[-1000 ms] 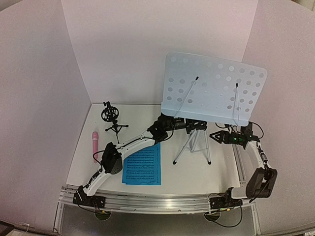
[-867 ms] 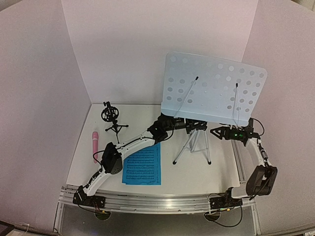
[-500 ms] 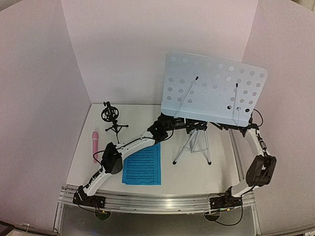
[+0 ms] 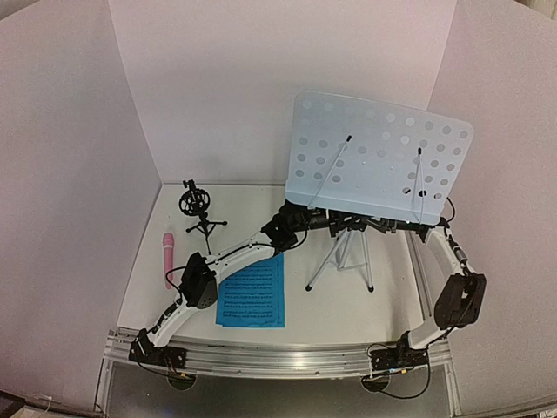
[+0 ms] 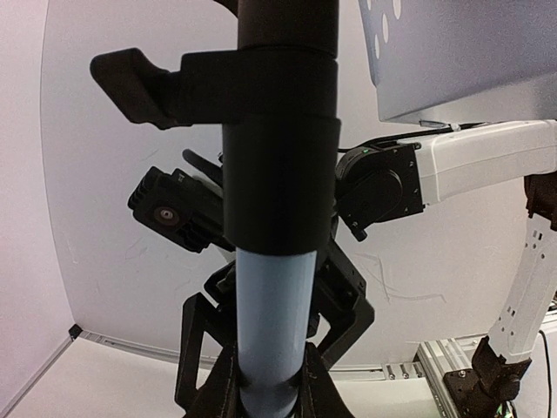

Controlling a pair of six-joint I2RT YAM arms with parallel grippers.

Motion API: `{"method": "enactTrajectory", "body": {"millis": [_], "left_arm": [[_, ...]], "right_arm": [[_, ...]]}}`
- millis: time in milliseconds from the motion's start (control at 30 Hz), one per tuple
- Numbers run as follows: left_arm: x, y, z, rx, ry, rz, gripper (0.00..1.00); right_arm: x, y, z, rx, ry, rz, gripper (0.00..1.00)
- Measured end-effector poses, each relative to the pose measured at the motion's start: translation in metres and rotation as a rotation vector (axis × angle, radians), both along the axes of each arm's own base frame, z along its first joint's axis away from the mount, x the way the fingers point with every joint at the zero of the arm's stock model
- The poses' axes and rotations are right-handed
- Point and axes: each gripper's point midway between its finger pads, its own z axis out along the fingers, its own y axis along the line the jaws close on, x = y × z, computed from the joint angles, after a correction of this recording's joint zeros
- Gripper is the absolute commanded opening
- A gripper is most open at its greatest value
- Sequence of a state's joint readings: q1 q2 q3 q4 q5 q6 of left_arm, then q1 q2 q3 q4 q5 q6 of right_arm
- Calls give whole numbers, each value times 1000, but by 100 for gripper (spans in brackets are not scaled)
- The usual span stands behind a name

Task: Set up the instrument practice props

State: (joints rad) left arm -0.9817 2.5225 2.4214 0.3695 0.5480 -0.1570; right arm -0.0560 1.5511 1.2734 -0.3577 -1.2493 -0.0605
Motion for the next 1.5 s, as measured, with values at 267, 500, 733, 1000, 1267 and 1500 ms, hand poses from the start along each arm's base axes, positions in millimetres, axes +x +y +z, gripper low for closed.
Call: {"method": "enactTrajectory", "body": {"millis": [267, 500, 733, 1000, 1267, 1500], "left_arm": [[1, 0, 0, 1, 0, 2, 0], [0, 0, 0, 1, 0, 1, 0], [0, 0, 0, 1, -1, 1, 0], [-3, -1, -1, 3, -5, -12, 0], [-6, -2, -1, 3, -8, -23, 0], [-6, -1, 0, 1, -8, -23, 0]], "right_arm": [[-3, 4, 2, 30, 8, 38, 25], [2, 1, 3, 11, -12, 9, 6], [5, 0, 3, 33, 140, -47, 0], [-2, -3, 1, 102, 464, -192, 0], [0, -6, -6, 197, 780, -273, 0], [2, -4, -12, 221, 912, -271, 19]]}}
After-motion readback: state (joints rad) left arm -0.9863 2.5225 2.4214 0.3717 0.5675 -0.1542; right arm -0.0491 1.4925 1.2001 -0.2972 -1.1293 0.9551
